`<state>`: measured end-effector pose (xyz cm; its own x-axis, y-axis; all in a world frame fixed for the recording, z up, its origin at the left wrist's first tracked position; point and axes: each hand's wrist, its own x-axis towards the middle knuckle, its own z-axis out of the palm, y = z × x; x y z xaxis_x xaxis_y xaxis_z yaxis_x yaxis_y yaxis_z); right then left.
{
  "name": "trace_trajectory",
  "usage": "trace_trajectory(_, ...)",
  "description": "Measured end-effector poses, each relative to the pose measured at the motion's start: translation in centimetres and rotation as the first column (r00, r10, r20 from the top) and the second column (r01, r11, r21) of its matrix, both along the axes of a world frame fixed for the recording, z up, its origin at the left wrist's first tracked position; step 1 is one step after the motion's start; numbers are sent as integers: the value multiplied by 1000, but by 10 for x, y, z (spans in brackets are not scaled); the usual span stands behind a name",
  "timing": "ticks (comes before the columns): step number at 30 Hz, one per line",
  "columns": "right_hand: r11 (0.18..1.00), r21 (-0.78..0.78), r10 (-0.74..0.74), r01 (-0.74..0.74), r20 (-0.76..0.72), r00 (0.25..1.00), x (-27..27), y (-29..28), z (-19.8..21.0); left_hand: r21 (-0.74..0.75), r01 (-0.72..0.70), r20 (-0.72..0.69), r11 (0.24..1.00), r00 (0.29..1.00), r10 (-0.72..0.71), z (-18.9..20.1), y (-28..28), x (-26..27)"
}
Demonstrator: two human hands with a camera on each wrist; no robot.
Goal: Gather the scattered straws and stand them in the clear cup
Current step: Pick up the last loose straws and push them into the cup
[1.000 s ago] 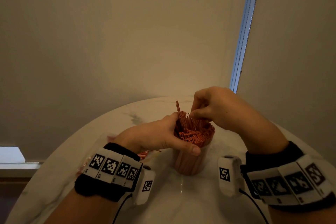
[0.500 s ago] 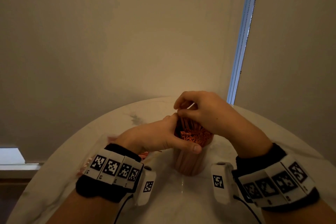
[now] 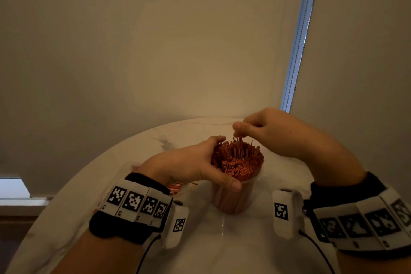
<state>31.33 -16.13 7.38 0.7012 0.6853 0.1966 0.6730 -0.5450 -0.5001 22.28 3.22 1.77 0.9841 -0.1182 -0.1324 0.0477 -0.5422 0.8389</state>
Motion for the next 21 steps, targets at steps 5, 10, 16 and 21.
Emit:
trace_trajectory(5,981,-189,24,-37,-70,997,1,-10,1,18,-33,-1,999,999,33,1,0,-1)
trace_trajectory(10,995,100,30,-15,-150,988,-8,14,-5,2,-48,-5,999,999,48,1,1,0)
trace_trajectory(16,988,155,-16,25,-58,998,-2,8,-2,9,-51,2,999,999,51,1,2,0)
trace_trajectory(21,999,-18,-32,31,-49,998,0,6,-5,-5,-52,-6,999,999,52,1,1,-1)
